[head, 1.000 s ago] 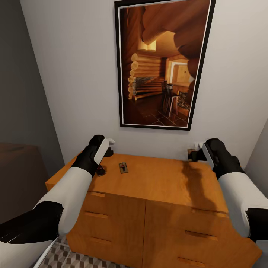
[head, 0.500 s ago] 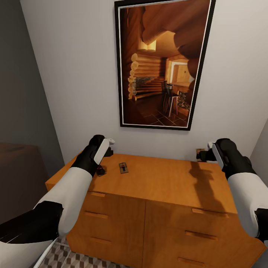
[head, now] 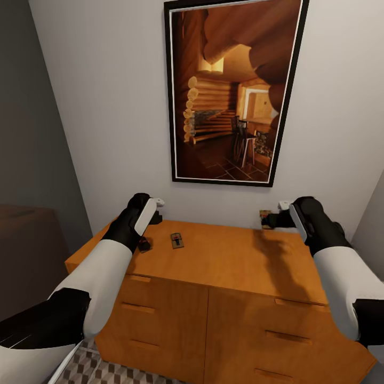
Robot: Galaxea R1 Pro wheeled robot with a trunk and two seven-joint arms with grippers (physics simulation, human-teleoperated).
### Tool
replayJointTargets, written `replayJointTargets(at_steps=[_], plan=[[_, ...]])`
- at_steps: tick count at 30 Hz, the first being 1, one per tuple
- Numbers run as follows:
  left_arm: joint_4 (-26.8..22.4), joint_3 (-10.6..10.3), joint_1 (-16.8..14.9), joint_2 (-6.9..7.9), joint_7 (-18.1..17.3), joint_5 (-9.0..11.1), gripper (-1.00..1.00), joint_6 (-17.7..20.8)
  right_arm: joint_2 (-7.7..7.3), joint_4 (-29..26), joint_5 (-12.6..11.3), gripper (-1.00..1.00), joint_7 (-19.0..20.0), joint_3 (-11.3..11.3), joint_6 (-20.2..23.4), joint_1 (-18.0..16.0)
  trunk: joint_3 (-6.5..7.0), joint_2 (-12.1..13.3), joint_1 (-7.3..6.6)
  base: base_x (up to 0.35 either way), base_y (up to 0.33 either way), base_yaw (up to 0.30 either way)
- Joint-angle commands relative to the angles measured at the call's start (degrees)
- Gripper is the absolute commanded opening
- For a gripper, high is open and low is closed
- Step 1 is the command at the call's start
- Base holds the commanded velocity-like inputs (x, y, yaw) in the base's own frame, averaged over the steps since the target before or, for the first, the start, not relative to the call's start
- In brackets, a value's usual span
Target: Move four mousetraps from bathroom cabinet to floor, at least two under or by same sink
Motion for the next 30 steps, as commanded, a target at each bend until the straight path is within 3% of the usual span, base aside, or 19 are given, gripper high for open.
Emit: replayJointTargets(at_steps=[1,4,7,11,13,19,30], plan=[[-0.05,-0.10,-0.04,0.00,0.55,0.56,1.00,0.13,0.56,-1.43,0.57,-1.00,2.18,2.26,0.22,-0.04,-0.07,-0.04,0.00,0.000,0.000,0.000],[-0.10,-0.11,-0.04,0.00,0.55,0.58,1.00,0.13,1.24,-5.77,0.55,-1.00,5.83,6.75,0.22,-0.04,-0.07,-0.04,0.00,0.000,0.000,0.000],[-0.19,-0.17,-0.04,0.00,0.55,0.59,1.00,0.16,1.68,-10.94,0.53,-1.00,8.80,9.71,0.22,-0.04,-0.07,-0.04,0.00,0.000,0.000,0.000],[-0.28,-0.14,-0.04,0.00,0.55,0.56,1.00,0.20,2.19,-15.84,0.51,-1.00,10.94,11.33,0.22,-0.04,-0.07,-0.04,0.00,0.000,0.000,0.000],[-0.30,-0.13,-0.04,0.00,0.55,0.56,1.00,0.21,2.60,-16.97,0.51,-1.00,11.36,11.63,0.22,-0.04,-0.07,-0.04,0.00,0.000,0.000,0.000],[-0.26,-0.07,-0.04,0.00,0.53,0.56,1.00,0.23,6.05,-18.64,0.51,-1.00,11.93,12.13,0.22,-0.04,-0.07,-0.04,0.00,0.000,0.000,0.000],[0.22,0.04,-0.04,0.00,0.52,1.20,1.00,0.43,7.15,-18.83,0.44,-1.00,12.09,12.78,0.22,-0.04,-0.07,-0.04,0.00,0.145,-0.045,0.000]])
